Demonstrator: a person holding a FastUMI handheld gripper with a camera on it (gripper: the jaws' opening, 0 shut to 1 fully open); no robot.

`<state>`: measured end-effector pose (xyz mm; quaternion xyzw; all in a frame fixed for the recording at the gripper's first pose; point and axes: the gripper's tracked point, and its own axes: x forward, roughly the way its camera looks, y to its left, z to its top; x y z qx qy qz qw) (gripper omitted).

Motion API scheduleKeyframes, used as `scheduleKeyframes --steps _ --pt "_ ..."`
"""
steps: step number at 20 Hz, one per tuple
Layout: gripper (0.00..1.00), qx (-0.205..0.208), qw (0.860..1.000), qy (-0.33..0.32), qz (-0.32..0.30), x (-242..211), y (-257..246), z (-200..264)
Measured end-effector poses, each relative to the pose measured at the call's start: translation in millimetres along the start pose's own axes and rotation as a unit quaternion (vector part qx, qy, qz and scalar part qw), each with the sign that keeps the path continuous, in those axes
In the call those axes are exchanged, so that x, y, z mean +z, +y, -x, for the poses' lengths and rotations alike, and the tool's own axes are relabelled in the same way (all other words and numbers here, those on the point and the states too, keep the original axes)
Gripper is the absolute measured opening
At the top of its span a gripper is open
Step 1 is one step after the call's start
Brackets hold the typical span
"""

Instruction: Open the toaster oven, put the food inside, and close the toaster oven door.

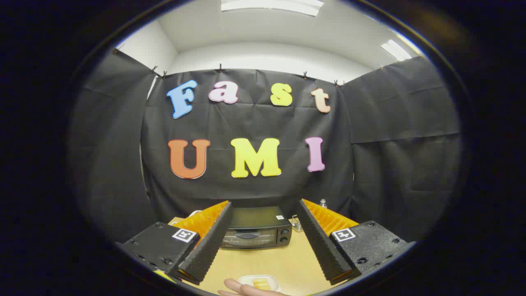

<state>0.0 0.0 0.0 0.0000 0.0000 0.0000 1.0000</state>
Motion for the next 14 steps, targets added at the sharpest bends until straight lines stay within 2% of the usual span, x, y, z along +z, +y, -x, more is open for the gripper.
scheduleKeyframes --steps 14 --pt "1.0 -0.015 1.0 0.006 0.008 -22.4 -19.5 -25.1"
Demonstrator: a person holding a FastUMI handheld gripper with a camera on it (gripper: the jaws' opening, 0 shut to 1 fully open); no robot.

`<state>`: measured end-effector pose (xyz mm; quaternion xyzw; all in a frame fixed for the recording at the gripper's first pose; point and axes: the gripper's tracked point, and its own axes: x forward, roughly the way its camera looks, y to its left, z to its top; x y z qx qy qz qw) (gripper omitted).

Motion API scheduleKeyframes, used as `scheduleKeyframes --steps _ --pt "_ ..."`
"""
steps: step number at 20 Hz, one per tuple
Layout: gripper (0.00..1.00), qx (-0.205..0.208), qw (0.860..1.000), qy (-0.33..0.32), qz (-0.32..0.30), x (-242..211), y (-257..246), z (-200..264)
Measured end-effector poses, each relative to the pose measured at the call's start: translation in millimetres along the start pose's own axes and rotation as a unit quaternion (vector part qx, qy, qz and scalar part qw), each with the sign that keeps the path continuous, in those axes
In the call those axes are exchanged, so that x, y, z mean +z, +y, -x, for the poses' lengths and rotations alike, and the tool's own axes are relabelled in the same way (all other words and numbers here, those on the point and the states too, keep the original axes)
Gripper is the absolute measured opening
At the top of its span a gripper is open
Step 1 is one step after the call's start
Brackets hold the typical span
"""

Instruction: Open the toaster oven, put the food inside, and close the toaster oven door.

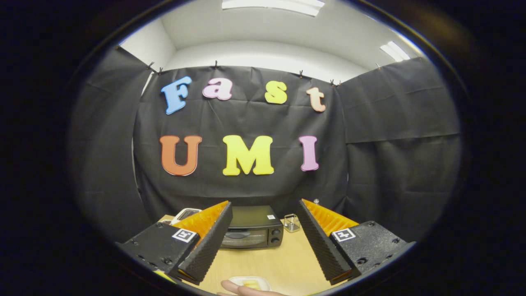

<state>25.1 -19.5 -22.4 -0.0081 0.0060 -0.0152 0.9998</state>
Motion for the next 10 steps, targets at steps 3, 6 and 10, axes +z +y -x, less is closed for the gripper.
scheduleKeyframes --steps 3,6,10 --pt "1.0 0.003 1.0 0.014 -0.005 -13.6 2.4 -23.9" --pt "1.0 -0.001 1.0 0.022 0.003 -26.6 4.6 -56.6" --pt "1.0 0.005 0.998 0.053 0.025 -57.6 17.9 -103.1"
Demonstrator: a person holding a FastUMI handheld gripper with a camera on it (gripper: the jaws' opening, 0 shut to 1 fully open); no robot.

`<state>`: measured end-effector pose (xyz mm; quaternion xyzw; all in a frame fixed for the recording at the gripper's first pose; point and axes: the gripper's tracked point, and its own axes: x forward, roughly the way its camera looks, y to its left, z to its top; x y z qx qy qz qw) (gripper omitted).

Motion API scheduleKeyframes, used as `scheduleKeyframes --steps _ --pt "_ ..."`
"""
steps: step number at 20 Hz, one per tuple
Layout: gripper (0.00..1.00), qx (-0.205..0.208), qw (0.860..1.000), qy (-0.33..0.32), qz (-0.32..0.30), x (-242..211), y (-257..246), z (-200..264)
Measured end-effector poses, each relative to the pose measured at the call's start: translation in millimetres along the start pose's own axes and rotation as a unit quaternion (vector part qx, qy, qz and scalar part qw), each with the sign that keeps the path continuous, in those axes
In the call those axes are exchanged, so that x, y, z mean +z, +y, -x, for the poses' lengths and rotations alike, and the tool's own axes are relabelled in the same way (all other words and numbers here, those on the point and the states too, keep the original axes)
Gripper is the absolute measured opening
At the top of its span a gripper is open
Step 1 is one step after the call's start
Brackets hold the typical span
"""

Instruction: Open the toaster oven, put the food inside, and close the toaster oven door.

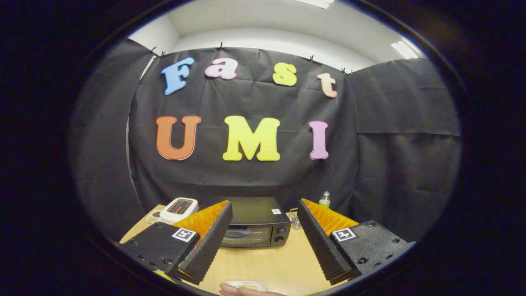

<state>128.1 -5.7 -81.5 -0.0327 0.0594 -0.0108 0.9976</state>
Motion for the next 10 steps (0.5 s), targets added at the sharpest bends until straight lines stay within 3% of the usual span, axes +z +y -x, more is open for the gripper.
scheduleKeyframes --steps 8,10 --pt "1.0 0.008 0.999 0.045 -0.013 -56.5 28.4 -97.2" --pt "1.0 0.035 0.998 0.059 -0.015 -72.9 49.2 -122.1"
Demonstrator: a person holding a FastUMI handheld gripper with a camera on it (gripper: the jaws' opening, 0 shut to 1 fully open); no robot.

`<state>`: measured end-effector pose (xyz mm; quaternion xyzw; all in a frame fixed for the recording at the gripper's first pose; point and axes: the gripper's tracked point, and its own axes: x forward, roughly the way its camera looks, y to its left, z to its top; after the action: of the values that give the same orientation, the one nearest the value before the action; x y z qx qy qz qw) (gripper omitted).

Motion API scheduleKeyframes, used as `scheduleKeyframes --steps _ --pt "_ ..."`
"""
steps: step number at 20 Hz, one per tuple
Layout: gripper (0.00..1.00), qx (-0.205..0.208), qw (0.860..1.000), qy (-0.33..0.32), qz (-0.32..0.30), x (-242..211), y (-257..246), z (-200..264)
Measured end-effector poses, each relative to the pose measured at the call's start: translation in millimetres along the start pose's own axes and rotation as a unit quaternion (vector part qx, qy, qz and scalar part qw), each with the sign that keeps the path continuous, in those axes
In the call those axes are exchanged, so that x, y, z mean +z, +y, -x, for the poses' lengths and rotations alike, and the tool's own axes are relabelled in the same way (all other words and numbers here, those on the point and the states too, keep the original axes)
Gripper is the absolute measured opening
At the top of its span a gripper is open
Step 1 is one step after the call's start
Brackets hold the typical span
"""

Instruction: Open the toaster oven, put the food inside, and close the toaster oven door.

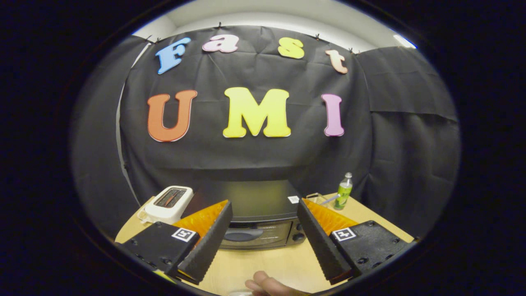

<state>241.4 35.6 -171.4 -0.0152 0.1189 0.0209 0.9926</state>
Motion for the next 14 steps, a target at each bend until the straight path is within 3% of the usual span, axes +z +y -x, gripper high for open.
scheduleKeyframes --steps 7,10,14 --pt "1.0 0.021 0.995 0.09 0.032 -67.9 26.5 -71.9" --pt "1.0 0.023 0.991 0.13 0.012 -92.4 29.1 -85.5" --pt "1.0 0.033 0.991 0.131 0.016 -92.3 36.0 -90.3"
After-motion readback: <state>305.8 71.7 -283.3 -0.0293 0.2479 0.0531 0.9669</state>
